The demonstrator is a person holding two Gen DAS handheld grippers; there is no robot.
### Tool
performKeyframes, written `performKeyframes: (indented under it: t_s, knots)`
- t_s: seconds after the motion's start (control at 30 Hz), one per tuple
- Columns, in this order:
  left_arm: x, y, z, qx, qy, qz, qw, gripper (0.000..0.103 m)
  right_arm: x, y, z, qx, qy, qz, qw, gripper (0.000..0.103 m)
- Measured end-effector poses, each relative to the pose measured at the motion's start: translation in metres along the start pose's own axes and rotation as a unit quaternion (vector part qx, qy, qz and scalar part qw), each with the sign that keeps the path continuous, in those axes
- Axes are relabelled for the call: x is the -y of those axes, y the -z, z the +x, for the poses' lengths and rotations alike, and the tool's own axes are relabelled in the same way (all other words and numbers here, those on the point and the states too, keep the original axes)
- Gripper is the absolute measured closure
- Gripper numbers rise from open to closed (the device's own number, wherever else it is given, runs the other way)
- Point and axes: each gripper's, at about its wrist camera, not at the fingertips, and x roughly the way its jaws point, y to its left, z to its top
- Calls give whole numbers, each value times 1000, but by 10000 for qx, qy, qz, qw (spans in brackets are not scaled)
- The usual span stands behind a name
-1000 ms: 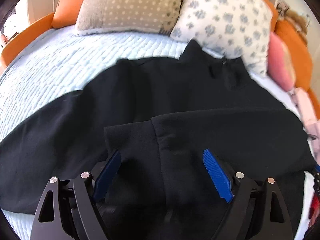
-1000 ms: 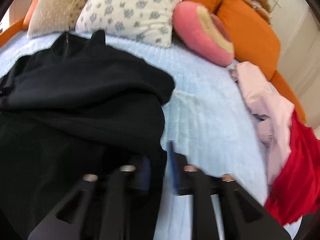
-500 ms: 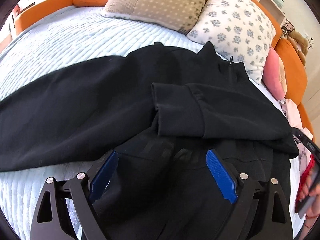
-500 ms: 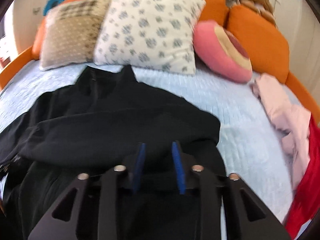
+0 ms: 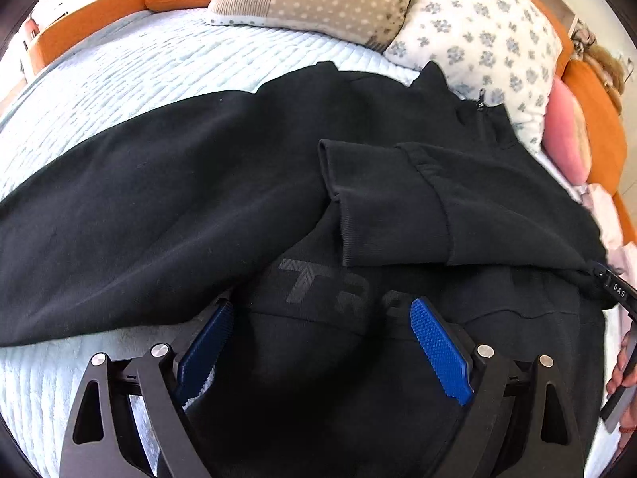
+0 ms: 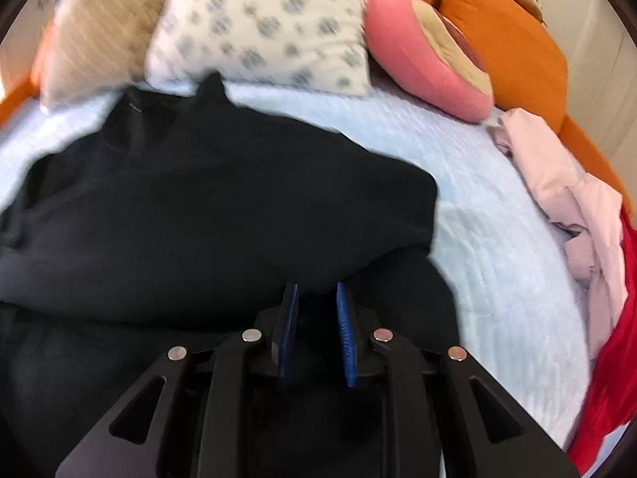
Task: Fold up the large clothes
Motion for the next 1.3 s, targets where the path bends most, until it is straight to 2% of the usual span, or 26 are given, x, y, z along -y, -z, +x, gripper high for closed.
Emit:
performKeyframes:
  t_s: [0.1, 0.17, 0.2, 0.23, 0.27, 0.43, 0.6, 0.8, 0.93, 1.0, 1.13, 1.27, 1.3]
  knots:
    - [-12, 3, -18, 82, 303, -242, 9992, 12, -36, 2, -36, 388, -413, -368, 9977, 81]
    - [-36, 10, -35, 175, 630, -706, 9954, 11, -72, 7, -55, 397, -883, -660, 9931, 81]
    - [-50, 14, -41, 185, 800, -979, 9918, 11, -89, 10, -62, 379, -1109, -793, 9899, 81]
    - [-72, 21, -50, 212, 1016, -1393, 9848, 11, -101, 13, -66, 388, -1227, -888, 9877, 82]
    - [-87, 26, -56, 251, 1087, -1640, 9801, 11, -116, 16, -71, 415, -1327, -1019, 9850, 82]
    - [-169, 49, -96, 614, 823, -2509, 9626, 11, -172, 36, -80, 383, -1538, -1530, 9754, 75]
    - [-251, 66, -138, 1000, 415, -3325, 9369, 11, -200, 41, -74, 222, -1593, -1580, 9742, 75]
    - [-324, 81, -153, 1014, -23, -3980, 9118, 11, -215, 38, -74, 177, -1569, -1559, 9751, 75]
    - [-363, 88, -147, 919, 32, -4409, 8929, 11, -230, 36, -75, 158, -1523, -1674, 9739, 75]
    - [-374, 85, -142, 909, 140, -4452, 8907, 11, -235, 35, -74, 145, -1514, -1711, 9734, 75]
    - [-382, 70, -141, 1009, 102, -4301, 8971, 11, -243, 34, -74, 119, -1485, -1782, 9727, 75]
    - [-392, 63, -132, 975, 189, -4352, 8949, 11, -249, 33, -71, 48, -1476, -1780, 9729, 73]
    - [-393, 62, -132, 1004, 197, -4371, 8936, 17, -251, 32, -70, 25, -1477, -1782, 9728, 72]
